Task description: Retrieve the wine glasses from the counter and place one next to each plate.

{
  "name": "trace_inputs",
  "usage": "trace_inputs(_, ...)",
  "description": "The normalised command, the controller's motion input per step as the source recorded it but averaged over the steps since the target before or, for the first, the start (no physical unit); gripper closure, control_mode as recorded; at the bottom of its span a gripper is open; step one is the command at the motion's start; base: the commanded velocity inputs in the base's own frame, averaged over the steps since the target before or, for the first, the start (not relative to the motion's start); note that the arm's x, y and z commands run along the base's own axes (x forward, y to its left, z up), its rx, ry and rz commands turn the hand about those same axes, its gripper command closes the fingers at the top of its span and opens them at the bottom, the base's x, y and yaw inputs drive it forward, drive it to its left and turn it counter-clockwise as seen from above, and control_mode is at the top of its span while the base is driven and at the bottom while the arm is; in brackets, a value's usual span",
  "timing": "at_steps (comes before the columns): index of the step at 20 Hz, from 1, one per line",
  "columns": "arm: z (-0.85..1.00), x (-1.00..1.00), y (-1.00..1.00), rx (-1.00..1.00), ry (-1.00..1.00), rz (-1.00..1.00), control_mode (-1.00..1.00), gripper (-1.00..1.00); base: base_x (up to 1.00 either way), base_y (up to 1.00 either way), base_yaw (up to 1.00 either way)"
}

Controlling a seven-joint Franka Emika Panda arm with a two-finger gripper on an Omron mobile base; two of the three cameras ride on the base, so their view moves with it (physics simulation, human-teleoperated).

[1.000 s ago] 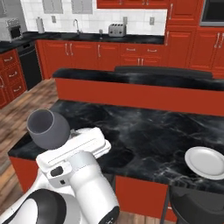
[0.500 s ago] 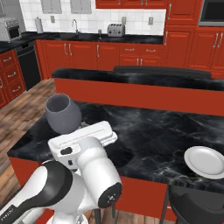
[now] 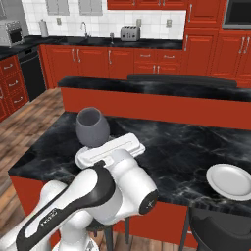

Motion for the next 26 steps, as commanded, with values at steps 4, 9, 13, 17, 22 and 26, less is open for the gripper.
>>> trace_inputs(4,-0.46,0.62,0.05,-0.03,-0.05,0.01,-1.0,1.0,0.0,0.0,0.0)
trace_inputs(9,-0.49,0.68,0.0,-0.1,0.12,0.0,-1.0,1.0,0.0,0.0,0.0)
trace_inputs(13,-0.46,0.55,0.0,-0.11,0.09,0.0,-1.0,1.0,0.0,0.0,0.0)
trace_inputs(17,-0.31,0.32,0.0,-0.08,0.0,0.0,-1.0,1.0,0.0,0.0,0.0)
trace_inputs(22,-0.35,0.32,0.0,-0.08,0.0,0.0,-1.0,1.0,0.0,0.0,0.0)
trace_inputs(26,-0.42,0.36,0.0,-0.06,0.0,0.01,-1.0,1.0,0.0,0.0,0.0)
